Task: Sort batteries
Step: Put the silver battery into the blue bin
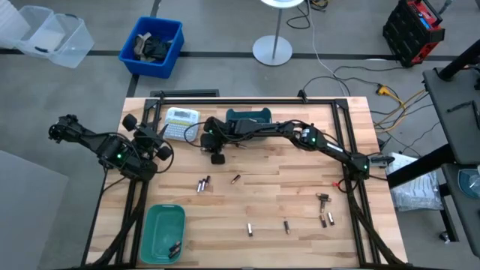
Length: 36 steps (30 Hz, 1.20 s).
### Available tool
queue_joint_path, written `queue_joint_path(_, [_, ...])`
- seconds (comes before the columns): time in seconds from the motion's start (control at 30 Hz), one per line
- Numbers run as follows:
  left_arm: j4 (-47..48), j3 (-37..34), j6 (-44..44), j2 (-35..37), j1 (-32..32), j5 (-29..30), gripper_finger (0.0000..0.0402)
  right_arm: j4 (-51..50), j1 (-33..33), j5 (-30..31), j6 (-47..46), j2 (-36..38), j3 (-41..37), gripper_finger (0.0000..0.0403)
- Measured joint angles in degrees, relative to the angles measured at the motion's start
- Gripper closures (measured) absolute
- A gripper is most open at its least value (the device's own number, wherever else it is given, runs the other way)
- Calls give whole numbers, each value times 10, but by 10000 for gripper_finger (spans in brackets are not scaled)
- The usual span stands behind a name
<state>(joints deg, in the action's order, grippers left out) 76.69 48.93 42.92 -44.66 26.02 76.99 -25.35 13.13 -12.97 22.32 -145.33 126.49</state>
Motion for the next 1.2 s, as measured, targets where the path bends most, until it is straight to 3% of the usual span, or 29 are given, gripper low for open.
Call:
queue_joint_path(0.23, [0, 0, 0, 0, 0, 0, 288, -54, 5, -52, -2, 51, 30, 371])
queue_joint_path(0.37, [-11, 0, 0, -3, 0, 0, 288, -140, 15, -87, 29, 99, 37, 372])
queue_joint_path(0.6, [-12, 0, 0, -8, 0, -3, 288, -314, 73, -87, 78, 166, 35, 373])
queue_joint_path(0.8, [-12, 0, 0, -14, 0, -6, 288, -429, 138, -64, 88, 173, 9, 374])
queue_joint_path(1.03, [-13, 0, 0, -21, 0, -7, 288, -457, 196, -14, 62, 171, -43, 368])
queue_joint_path(1.2, [-13, 0, 0, -21, 0, -6, 288, -458, 202, -21, 43, 171, -60, 327])
